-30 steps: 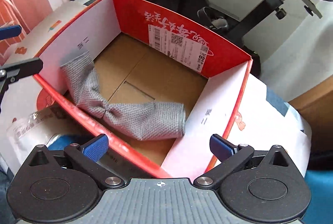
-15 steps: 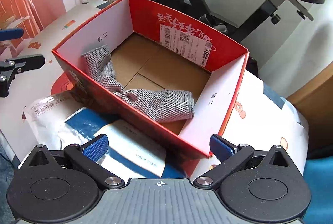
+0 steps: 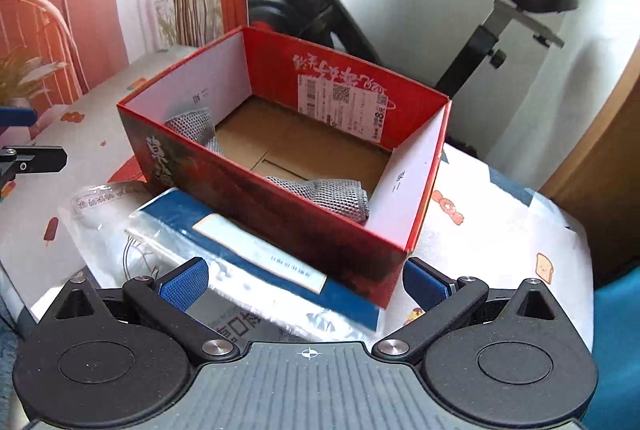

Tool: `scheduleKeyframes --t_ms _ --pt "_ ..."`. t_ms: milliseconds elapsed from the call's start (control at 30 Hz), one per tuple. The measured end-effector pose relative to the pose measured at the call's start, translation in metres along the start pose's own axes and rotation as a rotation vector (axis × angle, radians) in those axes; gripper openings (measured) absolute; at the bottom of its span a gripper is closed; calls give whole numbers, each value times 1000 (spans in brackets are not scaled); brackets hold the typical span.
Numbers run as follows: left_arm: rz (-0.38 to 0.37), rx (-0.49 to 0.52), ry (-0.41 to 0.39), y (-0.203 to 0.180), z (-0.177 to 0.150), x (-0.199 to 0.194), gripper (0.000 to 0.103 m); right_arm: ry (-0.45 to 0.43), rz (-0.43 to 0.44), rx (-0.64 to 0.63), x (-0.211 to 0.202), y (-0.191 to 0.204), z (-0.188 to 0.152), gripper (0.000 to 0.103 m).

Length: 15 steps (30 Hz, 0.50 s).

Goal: Organize soft objects
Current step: 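Lower the right tool and grasp the blue cotton pad pack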

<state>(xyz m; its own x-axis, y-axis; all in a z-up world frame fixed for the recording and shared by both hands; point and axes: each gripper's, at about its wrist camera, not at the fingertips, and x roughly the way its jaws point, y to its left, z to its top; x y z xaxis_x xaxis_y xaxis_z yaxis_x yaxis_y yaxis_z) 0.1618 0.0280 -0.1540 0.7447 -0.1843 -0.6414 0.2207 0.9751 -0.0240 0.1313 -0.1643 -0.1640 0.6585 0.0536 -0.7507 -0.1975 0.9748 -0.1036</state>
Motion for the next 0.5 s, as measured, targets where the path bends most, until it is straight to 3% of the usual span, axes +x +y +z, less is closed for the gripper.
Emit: scheduleKeyframes --t_ms 67,167,400,500 --pt "-10 -5 -9 -1 -11 -3 103 -60 -39 -27 -3 7 -15 102" --pt "-20 -33 1 0 -23 -2 103 -123 -25 -15 -6 11 -35 102" --pt "-61 -58 39 0 -30 7 102 -170 52 97 -12 6 -59 102" --pt "-93 -42 13 -6 -27 8 91 -180 48 114 -13 -3 -63 100"
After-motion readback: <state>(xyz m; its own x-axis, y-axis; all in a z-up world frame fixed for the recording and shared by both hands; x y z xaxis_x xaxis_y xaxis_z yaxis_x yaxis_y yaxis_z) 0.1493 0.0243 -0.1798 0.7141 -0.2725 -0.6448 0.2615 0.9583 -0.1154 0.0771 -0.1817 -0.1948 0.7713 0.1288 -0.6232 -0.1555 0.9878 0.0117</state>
